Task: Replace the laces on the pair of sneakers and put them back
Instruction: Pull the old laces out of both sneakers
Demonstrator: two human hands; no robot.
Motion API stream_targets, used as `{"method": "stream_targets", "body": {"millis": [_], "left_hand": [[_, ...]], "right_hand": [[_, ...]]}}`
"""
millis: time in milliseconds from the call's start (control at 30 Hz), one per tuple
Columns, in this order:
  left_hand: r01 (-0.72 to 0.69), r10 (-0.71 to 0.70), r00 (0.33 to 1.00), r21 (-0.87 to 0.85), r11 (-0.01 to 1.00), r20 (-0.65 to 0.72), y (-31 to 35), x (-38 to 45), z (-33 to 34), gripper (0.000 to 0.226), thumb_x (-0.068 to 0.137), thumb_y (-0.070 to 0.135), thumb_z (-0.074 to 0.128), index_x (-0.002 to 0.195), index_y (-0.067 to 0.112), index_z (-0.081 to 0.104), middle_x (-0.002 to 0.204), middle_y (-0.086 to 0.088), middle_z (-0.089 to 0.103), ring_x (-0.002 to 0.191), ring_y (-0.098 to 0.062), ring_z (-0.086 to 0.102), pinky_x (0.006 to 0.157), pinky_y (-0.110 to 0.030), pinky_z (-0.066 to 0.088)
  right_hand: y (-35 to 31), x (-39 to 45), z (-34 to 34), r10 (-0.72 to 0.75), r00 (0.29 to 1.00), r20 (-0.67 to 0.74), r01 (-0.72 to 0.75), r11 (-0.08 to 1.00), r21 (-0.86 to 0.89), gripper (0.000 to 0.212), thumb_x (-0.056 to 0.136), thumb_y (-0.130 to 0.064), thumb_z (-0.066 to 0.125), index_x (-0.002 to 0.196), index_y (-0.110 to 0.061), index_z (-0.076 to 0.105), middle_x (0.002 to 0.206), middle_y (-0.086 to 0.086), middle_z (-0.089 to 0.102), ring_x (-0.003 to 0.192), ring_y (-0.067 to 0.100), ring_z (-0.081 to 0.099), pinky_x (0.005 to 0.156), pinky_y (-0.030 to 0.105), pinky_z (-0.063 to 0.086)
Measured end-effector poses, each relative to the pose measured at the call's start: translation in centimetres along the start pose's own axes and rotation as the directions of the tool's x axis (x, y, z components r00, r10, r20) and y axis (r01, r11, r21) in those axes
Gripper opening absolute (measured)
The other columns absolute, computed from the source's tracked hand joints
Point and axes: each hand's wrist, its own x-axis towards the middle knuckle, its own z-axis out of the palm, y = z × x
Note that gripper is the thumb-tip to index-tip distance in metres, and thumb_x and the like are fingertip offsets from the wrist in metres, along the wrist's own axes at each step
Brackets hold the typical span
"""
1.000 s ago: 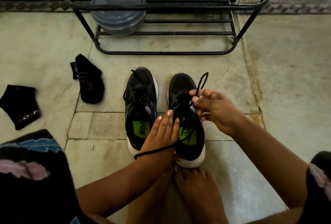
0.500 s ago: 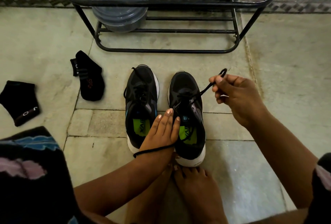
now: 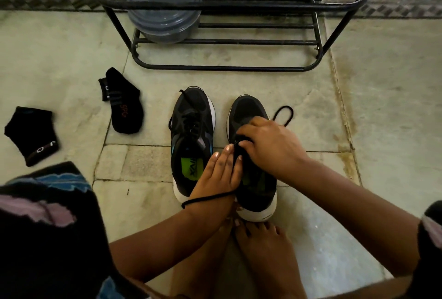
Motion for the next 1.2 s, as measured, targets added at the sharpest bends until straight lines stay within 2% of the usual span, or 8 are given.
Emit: {"method": "stream_targets", "body": {"millis": [200,367,600,733,833,1000,1133,1200], "left_hand": [[0.034,-0.03,0.995,-0.039,0.999,0.095,0.0,-0.2,-0.1,0.055,0.098,0.016,-0.004,0.132,-0.001,0.036,0.132,-0.024,0.054,0.128,-0.033,0.047,0.109,-0.042,0.023],[0.026,-0.022,0.987,-0.02,0.999,0.156,-0.1,0.1,-0.6,0.049,0.099,0.017,0.004,0.132,0.0,0.035,0.132,-0.023,0.054,0.127,-0.031,0.049,0.109,-0.041,0.023],[-0.005,0.005,0.967,-0.001,1.0,0.256,-0.3,0.1,-1.4,0.051,0.095,0.032,0.02,0.133,0.0,0.035,0.133,-0.021,0.053,0.127,-0.03,0.05,0.108,-0.042,0.025],[0.004,-0.011,0.945,0.021,1.0,0.326,-0.5,0.5,-1.8,0.047,0.099,0.024,0.014,0.133,0.001,0.037,0.133,-0.021,0.054,0.126,-0.03,0.051,0.108,-0.042,0.026],[-0.009,0.002,0.878,0.012,1.0,0.478,-0.4,0.5,-2.3,0.067,0.083,0.044,0.028,0.134,0.0,0.035,0.134,-0.022,0.052,0.127,-0.031,0.049,0.109,-0.043,0.024],[0.041,0.035,0.827,-0.123,0.992,0.561,-0.6,0.9,-3.5,0.067,0.088,0.048,0.026,0.135,0.001,0.037,0.134,-0.023,0.052,0.126,-0.031,0.05,0.111,-0.043,0.024],[0.105,0.069,0.897,-0.361,0.927,0.437,-2.5,1.9,-5.5,0.078,0.089,0.058,0.042,0.15,0.016,0.018,0.159,-0.003,0.007,0.147,-0.016,0.005,0.116,-0.027,-0.004],[0.239,-0.057,0.937,-0.513,0.824,0.345,-3.5,3.0,-6.6,0.06,0.093,0.05,0.044,0.145,0.023,0.033,0.154,0.005,0.028,0.142,-0.008,0.019,0.11,-0.015,0.005]], "right_hand": [[0.0,1.8,-0.2,-0.149,0.957,0.248,0.233,0.906,-0.353,0.032,0.096,-0.016,0.044,0.126,-0.014,0.052,0.13,0.011,0.042,0.109,0.028,0.05,0.078,0.035,0.047],[0.6,2.1,-0.1,-0.186,0.946,0.267,0.274,0.897,-0.347,0.031,0.096,-0.013,0.044,0.127,-0.014,0.049,0.127,0.01,0.042,0.107,0.027,0.052,0.073,0.035,0.047],[2.8,2.0,1.6,-0.02,0.998,-0.054,0.027,0.992,0.122,0.021,0.09,-0.01,0.05,0.1,-0.013,0.068,0.1,0.006,0.062,0.086,0.026,0.062,0.074,0.037,0.051],[3.3,1.7,1.5,0.368,0.93,-0.017,-0.298,0.777,0.555,0.015,0.089,-0.007,0.054,0.088,-0.017,0.066,0.079,0.001,0.066,0.07,0.019,0.066,0.067,0.031,0.057],[3.2,1.2,1.7,0.414,0.91,0.015,-0.356,0.764,0.538,0.007,0.089,-0.013,0.059,0.094,-0.018,0.059,0.087,0.0,0.063,0.077,0.017,0.064,0.072,0.03,0.057],[1.4,-3.2,3.3,0.375,0.926,0.038,-0.353,0.83,0.432,0.058,0.082,-0.032,0.068,0.132,-0.02,0.04,0.127,-0.002,0.041,0.118,0.014,0.042,0.099,0.031,0.043],[1.0,-6.4,5.1,0.451,0.89,0.069,-0.424,0.762,0.489,0.059,0.087,-0.013,0.059,0.141,-0.017,0.033,0.136,0.0,0.038,0.126,0.016,0.04,0.101,0.027,0.039],[1.3,-6.5,5.0,0.464,0.881,0.093,-0.441,0.736,0.514,0.056,0.089,-0.01,0.056,0.14,-0.016,0.034,0.136,0.001,0.04,0.122,0.017,0.045,0.095,0.024,0.042]]}}
